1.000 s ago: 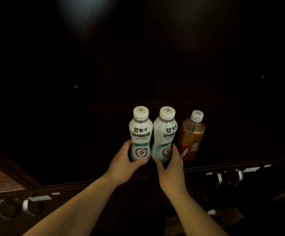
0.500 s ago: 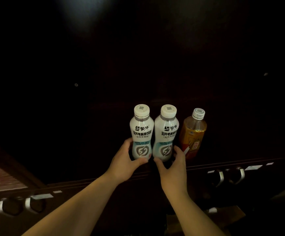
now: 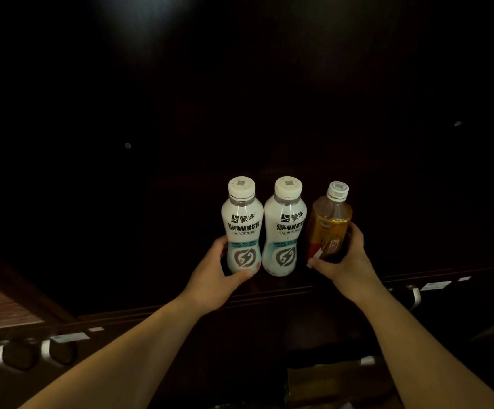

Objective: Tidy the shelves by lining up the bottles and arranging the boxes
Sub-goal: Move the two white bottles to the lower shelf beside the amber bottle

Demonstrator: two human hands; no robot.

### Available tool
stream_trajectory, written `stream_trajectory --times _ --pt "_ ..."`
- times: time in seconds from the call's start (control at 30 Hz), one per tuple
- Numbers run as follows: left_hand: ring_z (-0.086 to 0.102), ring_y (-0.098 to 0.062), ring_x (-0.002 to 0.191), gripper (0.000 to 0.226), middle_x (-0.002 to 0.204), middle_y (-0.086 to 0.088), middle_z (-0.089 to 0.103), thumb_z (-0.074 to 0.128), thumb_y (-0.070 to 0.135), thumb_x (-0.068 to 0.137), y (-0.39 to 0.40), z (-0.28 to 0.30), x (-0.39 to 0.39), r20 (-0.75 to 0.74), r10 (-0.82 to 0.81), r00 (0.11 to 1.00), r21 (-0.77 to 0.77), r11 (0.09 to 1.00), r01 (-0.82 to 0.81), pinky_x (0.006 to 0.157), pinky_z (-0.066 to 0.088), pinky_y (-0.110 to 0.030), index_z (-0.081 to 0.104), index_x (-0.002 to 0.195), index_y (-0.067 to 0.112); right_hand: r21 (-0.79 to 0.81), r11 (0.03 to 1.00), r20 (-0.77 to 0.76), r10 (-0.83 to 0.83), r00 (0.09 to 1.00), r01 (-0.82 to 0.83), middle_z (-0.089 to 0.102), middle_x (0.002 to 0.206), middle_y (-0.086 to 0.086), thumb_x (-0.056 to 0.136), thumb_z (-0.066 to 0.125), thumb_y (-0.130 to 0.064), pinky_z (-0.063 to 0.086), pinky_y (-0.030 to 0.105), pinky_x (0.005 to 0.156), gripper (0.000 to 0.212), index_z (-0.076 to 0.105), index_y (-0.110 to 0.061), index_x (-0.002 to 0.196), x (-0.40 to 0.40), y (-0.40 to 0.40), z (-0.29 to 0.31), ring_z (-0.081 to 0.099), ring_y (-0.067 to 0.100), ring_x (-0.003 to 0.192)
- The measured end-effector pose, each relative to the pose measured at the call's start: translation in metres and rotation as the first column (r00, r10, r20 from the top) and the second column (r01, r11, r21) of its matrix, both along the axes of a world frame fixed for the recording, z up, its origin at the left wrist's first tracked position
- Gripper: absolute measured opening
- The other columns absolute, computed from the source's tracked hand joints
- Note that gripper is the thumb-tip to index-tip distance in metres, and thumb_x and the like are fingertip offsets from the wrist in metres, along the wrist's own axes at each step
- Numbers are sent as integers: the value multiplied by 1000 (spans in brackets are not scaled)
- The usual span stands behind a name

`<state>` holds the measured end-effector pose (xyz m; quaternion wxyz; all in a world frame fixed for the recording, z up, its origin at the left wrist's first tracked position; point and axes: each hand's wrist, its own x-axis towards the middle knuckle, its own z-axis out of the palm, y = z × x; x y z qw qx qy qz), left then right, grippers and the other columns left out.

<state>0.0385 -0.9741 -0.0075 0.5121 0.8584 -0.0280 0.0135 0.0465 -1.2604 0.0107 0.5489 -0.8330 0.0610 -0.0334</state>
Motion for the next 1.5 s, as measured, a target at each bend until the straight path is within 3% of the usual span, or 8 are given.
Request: stream_trajectory --times 0.1,0.3,0.5,0.7,0.83,1.1,1.23,1.5 --pt "41 28 109 83 127 29 54 81 59 66 -5 -2 1 -5 -6 1000 10 1000 6 80 37 -4 36 135 51 -31 998 -28 55 998 -56 52 114 -25 67 91 -31 36 28 90 113 16 -44 151 4 -3 -7 47 4 114" --pt "46 22 111 81 124 28 57 77 68 62 -24 -1 6 6 3 1000 0 1000 -3 79 39 -5 36 130 56 -40 999 -3 35 999 -35 59 117 -19 70 90 -32 41 29 91 100 27 -36 148 5 -9 -13 54 6 113" --pt "45 24 109 80 123 30 55 77 66 63 -32 0 9 23 -3 1000 -6 1000 3 75 38 0 35 131 56 -58 998 9 19 1000 -19 59 107 -27 73 87 -32 35 11 73 88 33 -40 142 7 -17 -14 51 -20 90" --pt "45 21 113 82 128 26 55 79 65 63 -24 -2 3 -3 -5 1000 -5 1000 5 85 39 -12 36 132 54 -65 998 6 5 1000 -5 59 110 -24 72 87 -34 43 25 83 87 34 -39 141 8 -21 -17 52 -9 98" --pt "44 23 112 82 128 27 54 81 59 65 -24 -1 2 -9 -23 1000 11 1000 23 85 38 -10 37 133 50 -88 996 6 26 1000 -26 58 109 -26 73 87 -33 39 18 78 87 34 -38 141 7 -24 -16 51 -10 96" --pt "41 29 108 81 125 30 52 85 46 69 -28 0 2 -4 -34 999 24 999 34 79 37 -3 37 134 47 -124 991 -12 56 998 -57 50 106 -30 75 86 -31 35 25 86 87 33 -35 144 9 -26 -15 47 4 109" --pt "44 23 112 83 129 25 54 85 45 69 -28 0 3 -10 -40 999 14 999 40 83 38 -7 39 138 42 -112 992 -19 55 998 -57 55 108 -27 74 86 -31 36 18 79 82 35 -39 138 8 -27 -15 52 -2 103" --pt "46 15 114 87 131 21 54 86 43 69 -29 0 1 -10 -46 999 26 999 46 84 36 -9 38 141 38 -99 994 -16 49 999 -51 54 110 -27 75 86 -31 37 27 87 86 34 -35 143 6 -28 -16 50 2 108"
